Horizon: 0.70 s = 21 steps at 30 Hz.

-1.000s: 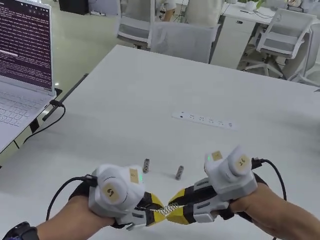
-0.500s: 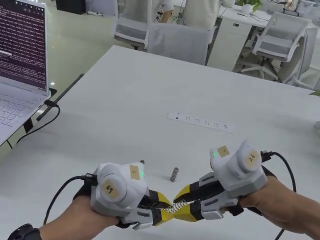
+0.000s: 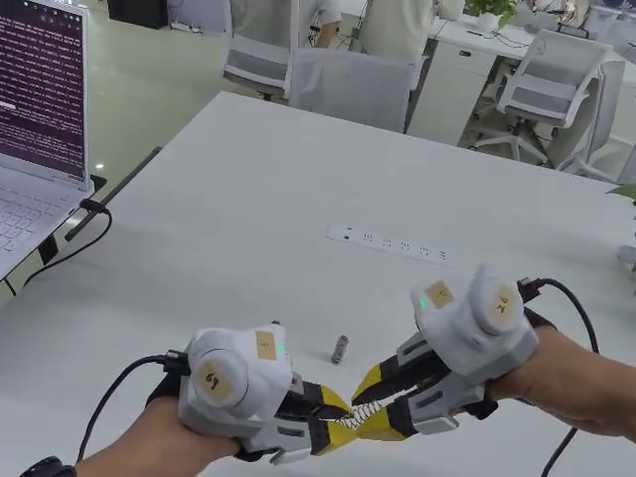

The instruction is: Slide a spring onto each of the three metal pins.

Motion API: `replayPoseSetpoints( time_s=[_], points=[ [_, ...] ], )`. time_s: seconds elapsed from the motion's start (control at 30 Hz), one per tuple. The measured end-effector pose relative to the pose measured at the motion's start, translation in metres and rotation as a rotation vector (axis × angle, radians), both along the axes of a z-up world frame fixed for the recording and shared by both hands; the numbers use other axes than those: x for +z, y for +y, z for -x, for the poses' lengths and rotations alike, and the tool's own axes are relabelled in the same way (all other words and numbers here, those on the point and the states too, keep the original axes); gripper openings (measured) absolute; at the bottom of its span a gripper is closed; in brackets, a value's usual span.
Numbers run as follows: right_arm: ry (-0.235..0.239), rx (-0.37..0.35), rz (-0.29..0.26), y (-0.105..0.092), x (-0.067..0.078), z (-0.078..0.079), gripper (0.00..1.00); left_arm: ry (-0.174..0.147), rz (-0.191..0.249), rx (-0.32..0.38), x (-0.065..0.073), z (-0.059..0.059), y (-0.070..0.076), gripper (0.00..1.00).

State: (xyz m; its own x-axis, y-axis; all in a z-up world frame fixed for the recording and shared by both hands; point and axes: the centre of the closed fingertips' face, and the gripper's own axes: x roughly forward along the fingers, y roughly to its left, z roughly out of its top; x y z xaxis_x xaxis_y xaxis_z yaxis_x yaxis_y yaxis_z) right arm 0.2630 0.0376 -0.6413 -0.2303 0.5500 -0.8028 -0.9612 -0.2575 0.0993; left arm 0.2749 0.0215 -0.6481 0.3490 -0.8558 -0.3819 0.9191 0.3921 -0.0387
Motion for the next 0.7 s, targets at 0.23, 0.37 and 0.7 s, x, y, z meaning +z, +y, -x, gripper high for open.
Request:
replayPoseSetpoints(
  time_s=[0.23,0.37,0.7],
  points=[
    [-0.033,0.047,0.037,-0.004,0.007,-0.004,0.15,-0.005,0.021,0.002,0.005,-0.003,-0.005,0.02],
    [-0.051,0.075,0.057,-0.006,0.008,-0.004,0.14,-0.009,0.031,0.002,0.009,-0.006,-0.008,0.02],
    [-0.082,0.110,0.073,-0.008,0.009,-0.007,0.11,-0.020,0.031,-0.005,0.013,-0.009,-0.011,0.02]
  ],
)
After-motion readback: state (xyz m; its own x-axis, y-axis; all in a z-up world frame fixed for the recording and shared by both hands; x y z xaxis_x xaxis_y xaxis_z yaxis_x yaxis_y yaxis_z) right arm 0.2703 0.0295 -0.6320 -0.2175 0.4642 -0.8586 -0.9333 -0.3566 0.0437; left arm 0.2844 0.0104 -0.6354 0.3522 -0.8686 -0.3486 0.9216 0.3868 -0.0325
